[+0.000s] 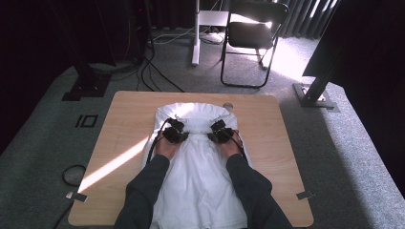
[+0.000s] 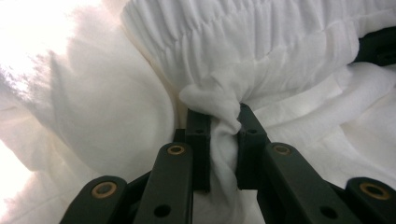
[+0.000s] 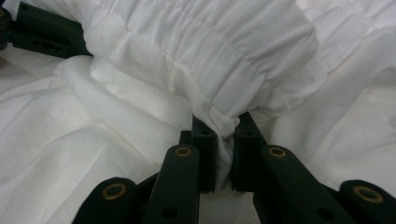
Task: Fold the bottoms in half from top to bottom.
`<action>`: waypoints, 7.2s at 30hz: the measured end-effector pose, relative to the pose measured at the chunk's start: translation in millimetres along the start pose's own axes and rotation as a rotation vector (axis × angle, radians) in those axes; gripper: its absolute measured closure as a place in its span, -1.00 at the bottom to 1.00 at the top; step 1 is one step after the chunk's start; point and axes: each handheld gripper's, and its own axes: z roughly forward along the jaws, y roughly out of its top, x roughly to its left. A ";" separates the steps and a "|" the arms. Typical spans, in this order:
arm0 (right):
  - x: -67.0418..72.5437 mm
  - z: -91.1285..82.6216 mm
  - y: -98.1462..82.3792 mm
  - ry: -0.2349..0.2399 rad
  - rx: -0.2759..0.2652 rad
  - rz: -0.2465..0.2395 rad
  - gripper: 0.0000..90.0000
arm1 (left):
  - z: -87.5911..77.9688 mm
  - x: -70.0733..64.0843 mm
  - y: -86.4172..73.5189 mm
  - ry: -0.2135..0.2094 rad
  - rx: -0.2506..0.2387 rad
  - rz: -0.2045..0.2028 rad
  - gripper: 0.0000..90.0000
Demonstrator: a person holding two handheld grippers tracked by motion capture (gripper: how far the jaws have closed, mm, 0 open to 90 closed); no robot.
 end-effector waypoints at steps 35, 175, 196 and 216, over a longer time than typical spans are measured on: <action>53.1 -143.3 -87.0 0.175 -0.169 -0.225 0.83 | -129.3 -75.1 -94.6 -0.270 -0.129 0.149 0.83; -56.0 -105.0 -119.1 -0.143 0.073 0.019 0.81 | -164.0 -5.6 -198.3 -0.006 -0.090 0.076 0.47; -54.6 -108.5 -69.7 -0.153 -0.127 0.067 0.23 | -120.6 99.1 -64.3 0.122 -0.214 -0.127 -0.09; -85.3 -42.4 3.2 -0.005 -0.200 0.227 -0.58 | -50.2 111.1 -29.6 0.141 -0.150 -0.314 -0.44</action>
